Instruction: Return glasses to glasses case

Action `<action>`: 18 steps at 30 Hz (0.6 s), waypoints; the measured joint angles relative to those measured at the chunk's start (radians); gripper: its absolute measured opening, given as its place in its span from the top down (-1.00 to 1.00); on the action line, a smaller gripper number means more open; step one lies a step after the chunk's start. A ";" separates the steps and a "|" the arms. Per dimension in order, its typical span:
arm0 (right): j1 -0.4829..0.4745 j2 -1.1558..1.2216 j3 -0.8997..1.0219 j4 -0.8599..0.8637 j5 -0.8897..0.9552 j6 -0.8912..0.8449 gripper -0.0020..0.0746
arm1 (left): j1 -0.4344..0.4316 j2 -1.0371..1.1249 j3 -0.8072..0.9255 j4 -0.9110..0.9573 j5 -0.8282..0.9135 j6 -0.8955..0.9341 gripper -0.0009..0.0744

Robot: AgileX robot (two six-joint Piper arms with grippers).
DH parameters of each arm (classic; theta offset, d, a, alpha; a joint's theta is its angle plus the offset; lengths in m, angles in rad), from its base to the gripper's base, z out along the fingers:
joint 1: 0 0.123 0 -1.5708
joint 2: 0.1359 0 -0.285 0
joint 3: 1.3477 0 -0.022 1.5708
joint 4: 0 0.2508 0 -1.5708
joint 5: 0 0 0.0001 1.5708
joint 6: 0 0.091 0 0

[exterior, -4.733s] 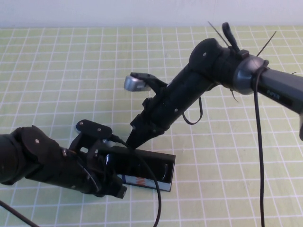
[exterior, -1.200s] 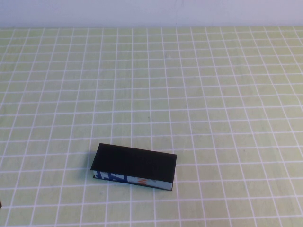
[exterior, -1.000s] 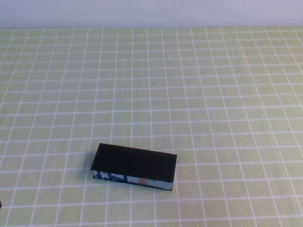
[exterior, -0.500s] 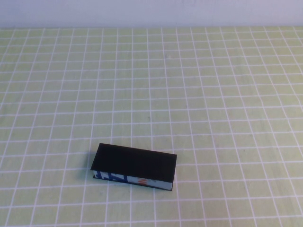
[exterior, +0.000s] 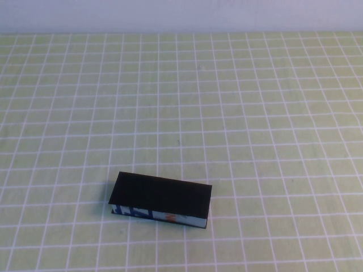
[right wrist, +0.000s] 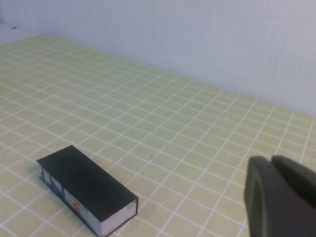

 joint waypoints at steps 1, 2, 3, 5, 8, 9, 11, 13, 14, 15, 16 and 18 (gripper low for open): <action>0.000 0.000 0.000 0.000 0.000 0.000 0.99 | 0.000 -0.016 0.008 0.000 0.022 -0.004 0.98; 0.000 0.000 0.000 0.000 0.000 0.000 0.99 | 0.000 -0.026 0.010 -0.002 0.046 -0.013 0.98; 0.000 0.000 0.000 0.000 0.000 0.000 0.99 | 0.000 -0.029 0.010 -0.004 0.073 -0.021 0.98; 0.000 0.000 0.000 0.000 0.000 0.000 0.99 | 0.000 -0.033 0.010 -0.006 0.139 -0.042 0.98; 0.000 0.000 0.000 0.000 0.000 0.000 0.99 | -0.002 -0.035 0.010 -0.006 0.268 -0.057 0.98; 0.000 0.000 0.002 0.000 0.000 0.000 0.99 | -0.004 -0.035 0.010 -0.006 0.317 -0.059 0.98; 0.000 0.000 0.009 0.000 -0.002 0.000 0.99 | -0.019 -0.035 0.010 0.004 0.391 -0.059 0.98; 0.000 0.000 0.020 0.000 -0.002 0.000 0.99 | -0.043 -0.035 0.010 0.010 0.413 -0.054 0.98; 0.000 0.000 0.025 0.000 -0.002 0.000 0.99 | -0.056 -0.035 0.010 0.012 0.416 -0.048 0.98; 0.000 0.000 0.034 0.000 -0.002 0.000 0.99 | -0.066 -0.035 0.010 0.012 0.415 -0.039 0.98; 0.000 0.000 0.040 0.000 -0.002 0.000 0.99 | -0.073 -0.035 0.010 0.012 0.415 -0.035 0.98; 0.000 0.000 0.056 0.000 0.000 0.000 0.99 | -0.077 -0.035 0.010 0.012 0.415 -0.030 0.98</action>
